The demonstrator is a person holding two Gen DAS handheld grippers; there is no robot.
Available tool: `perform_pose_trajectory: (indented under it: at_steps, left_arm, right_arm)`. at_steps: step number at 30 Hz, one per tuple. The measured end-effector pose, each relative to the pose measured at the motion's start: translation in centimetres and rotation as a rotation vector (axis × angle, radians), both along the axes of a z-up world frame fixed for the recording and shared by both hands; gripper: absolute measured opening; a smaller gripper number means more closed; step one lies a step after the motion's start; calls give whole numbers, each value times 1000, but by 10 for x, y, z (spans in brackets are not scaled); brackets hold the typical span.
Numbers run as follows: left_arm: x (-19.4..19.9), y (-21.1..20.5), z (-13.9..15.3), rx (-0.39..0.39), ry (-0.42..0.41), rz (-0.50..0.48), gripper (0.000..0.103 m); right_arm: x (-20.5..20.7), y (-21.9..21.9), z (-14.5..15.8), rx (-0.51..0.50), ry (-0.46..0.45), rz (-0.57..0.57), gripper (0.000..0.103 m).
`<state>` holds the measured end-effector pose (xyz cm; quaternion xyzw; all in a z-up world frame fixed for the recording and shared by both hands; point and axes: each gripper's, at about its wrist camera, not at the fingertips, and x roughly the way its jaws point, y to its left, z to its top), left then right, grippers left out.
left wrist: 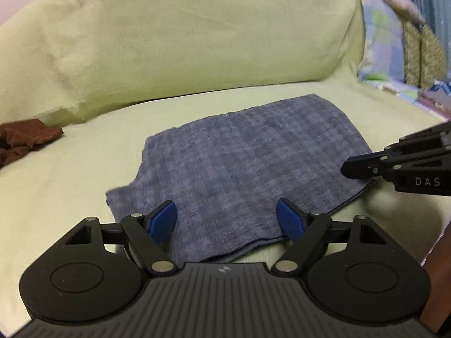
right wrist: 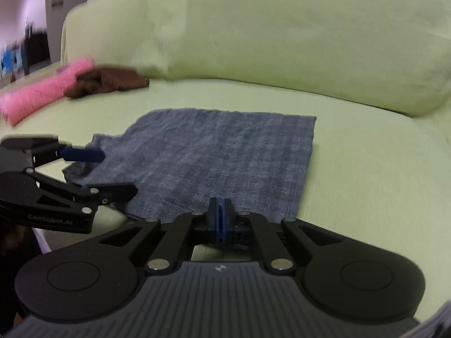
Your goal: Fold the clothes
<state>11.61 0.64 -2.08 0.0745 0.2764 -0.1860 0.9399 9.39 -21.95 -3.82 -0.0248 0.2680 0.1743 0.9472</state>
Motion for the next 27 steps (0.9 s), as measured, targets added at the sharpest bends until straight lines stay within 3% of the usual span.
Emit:
perform_pose_trajectory:
  at_steps: [3,6,7,11,17,19,21,22,24,27]
  left_arm:
    - [-1,7,11,19,-15,-8,81]
    - [-10,20,25,75,-55,15,80]
    - [-14,23,27,80,-56,19,80]
    - [-35,31,36,94,-68,36,80]
    - [-33,19,28,168,-102,73,80]
    - [-25,19,18,173,-64,85,80]
    - [-13,21,0,181,42,95,80]
    - [-11,28,-9,149,74,101,81]
    - [-11,42,-13,65,82,114,82]
    - [-10,48,-10,74,93,116,81]
  right_arm:
    - [-7,-10,15,46,-15,-9,5]
    - [-20,-32,30,99,-60,-67,24]
    - [-27,-42,34,120,-63,-94,27]
    - [-50,-58,30,153,-41,-116,27]
    - [-46,-25,29,99,-93,-65,26]
    - [-37,-17,26,80,-112,-70,26]
    - [-25,-13,19,76,-90,-81,27]
    - [-19,-12,15,75,-71,-88,27]
    - [-8,-11,2,63,6,-105,30]
    - [-13,-16,-2,89,16,-119,35]
